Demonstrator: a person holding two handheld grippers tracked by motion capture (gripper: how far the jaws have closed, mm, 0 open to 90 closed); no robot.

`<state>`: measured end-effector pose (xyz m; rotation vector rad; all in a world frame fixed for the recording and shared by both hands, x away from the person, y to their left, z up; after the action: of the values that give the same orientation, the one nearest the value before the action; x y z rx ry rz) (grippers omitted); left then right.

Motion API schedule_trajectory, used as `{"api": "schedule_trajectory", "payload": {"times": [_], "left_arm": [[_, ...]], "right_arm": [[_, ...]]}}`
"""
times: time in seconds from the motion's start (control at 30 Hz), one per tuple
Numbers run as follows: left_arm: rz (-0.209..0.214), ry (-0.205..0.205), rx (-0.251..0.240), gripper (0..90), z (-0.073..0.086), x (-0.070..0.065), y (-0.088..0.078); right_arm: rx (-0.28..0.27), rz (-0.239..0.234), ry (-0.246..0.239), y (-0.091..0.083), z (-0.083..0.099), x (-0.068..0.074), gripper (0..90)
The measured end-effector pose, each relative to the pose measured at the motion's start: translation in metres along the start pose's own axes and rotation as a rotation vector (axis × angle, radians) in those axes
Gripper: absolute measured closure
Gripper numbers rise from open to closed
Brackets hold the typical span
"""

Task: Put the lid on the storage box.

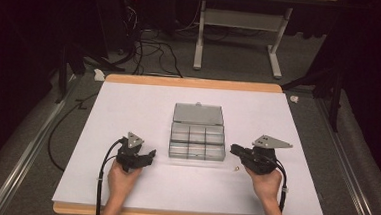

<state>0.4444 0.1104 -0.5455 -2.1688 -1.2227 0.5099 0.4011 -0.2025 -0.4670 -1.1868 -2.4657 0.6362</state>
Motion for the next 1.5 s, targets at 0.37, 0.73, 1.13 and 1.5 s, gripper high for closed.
{"api": "schedule_trajectory", "payload": {"times": [0.37,0.73,1.13,1.5], "left_arm": [[0.0,-0.001,-0.001,34.5,0.0,0.0,0.0],[0.006,-0.004,0.001,33.9,0.0,0.0,0.0],[0.004,-0.003,0.0,33.6,0.0,0.0,0.0],[0.006,-0.003,0.002,33.3,0.0,0.0,0.0]], "right_arm": [[0.029,-0.027,-0.021,0.014,-0.01,0.004,86.4],[0.081,-0.051,-0.039,0.035,-0.015,0.009,86.3],[0.113,-0.067,-0.031,0.052,-0.01,0.011,86.3],[0.145,-0.077,-0.03,0.062,-0.003,0.015,86.2]]}}
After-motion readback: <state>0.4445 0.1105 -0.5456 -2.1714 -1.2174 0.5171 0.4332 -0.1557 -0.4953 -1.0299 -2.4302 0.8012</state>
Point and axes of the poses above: each handheld gripper's, and its own axes: y roughly forward along the jaws, z roughly out of its underside, x roughly to its left, the point moved 9 cm from there along y, roughly forward along the jaws, and after that the axes turned 2 degrees about -y, right-handed, at the moved point
